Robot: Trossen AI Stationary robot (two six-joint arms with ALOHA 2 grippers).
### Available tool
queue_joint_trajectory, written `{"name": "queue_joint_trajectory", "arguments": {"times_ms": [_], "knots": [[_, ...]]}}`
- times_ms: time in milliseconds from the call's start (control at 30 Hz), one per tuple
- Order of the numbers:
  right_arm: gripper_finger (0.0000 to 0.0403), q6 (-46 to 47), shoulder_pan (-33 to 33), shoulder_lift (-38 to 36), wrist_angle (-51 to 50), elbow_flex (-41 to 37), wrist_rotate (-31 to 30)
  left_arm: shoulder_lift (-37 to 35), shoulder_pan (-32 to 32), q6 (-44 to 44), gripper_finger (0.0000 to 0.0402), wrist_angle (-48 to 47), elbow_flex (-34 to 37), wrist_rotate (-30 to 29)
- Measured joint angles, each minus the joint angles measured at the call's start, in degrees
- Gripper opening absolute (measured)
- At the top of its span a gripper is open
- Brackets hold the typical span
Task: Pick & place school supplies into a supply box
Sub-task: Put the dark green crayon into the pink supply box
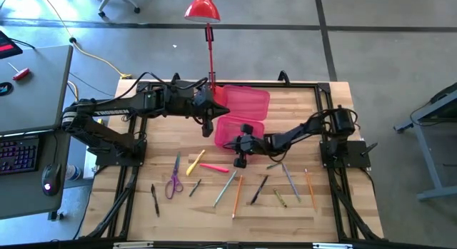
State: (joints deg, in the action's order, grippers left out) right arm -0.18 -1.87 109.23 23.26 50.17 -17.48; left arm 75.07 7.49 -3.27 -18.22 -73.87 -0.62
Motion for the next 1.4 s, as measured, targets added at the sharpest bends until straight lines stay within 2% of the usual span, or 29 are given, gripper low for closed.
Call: {"name": "queue_joint_trajectory", "arguments": {"times_ms": [267,467,700,867,1100,1233,1333,1400], "knots": [[0.0081,-2.7,0.0,-0.8,-0.7,1.6,0.0,0.0,0.0,0.0,0.0042,0.0,0.0,-0.3],[0.0091,-2.9,-0.1,-1.9,-0.8,1.6,-1.4,0.0,0.0,0.0,0.0042,0.0,0.0,-0.4],[0.0091,-4.7,-2.8,-11.6,-4.0,1.6,-1.6,0.0,0.0,0.0,0.0042,-0.2,0.0,-0.4],[0.0091,-2.0,-7.3,-21.5,-14.0,1.7,-1.0,0.0,0.0,0.0,0.0042,-0.6,0.0,-0.4],[0.0092,8.1,-17.5,-29.3,-38.4,1.2,-1.4,0.0,0.0,0.0,0.0042,-2.0,0.0,-0.4],[0.0092,11.4,-23.3,-29.5,-42.2,-2.5,-0.6,0.0,0.0,0.0,0.0042,-2.2,0.0,-0.4],[0.009,9.8,-26.5,-29.5,-41.5,-7.9,1.3,0.0,0.0,0.0,0.0042,-2.1,0.0,-0.4],[0.009,10.5,-27.9,-29.5,-41.2,-11.8,0.3,0.0,0.0,0.0,0.0042,-2.1,0.0,-0.4]]}}
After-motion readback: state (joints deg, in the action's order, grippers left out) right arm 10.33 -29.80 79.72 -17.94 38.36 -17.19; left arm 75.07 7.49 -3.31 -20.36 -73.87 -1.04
